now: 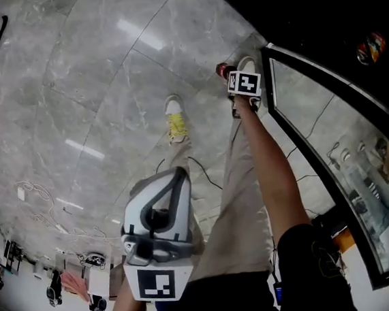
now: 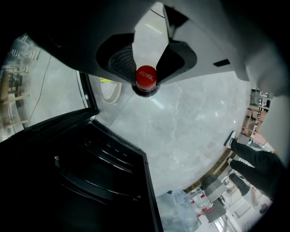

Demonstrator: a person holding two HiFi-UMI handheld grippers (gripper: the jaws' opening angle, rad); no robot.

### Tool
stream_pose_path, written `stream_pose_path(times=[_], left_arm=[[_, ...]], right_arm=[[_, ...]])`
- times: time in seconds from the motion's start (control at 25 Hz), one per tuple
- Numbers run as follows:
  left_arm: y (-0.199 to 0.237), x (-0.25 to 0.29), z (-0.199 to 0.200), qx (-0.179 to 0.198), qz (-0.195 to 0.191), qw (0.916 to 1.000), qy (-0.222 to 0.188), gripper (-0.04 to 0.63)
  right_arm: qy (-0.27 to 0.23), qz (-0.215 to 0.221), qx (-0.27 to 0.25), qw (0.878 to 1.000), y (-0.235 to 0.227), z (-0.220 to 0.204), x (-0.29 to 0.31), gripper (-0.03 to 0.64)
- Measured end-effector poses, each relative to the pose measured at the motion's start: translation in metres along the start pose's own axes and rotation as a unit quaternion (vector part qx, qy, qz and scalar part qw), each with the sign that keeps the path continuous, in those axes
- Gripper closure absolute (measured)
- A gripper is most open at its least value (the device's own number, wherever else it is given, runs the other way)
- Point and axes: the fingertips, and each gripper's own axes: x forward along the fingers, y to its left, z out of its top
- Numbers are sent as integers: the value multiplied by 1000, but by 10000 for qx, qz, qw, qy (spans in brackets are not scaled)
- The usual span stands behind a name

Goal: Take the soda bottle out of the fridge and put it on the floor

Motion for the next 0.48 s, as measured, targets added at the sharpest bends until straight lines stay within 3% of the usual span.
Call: stream_pose_path(times=[0.48], left_arm=[[-4,8,-59,-176,-54,9978,642,577]], right_arm=[[156,-32,108,9998,-23,19,66,486]])
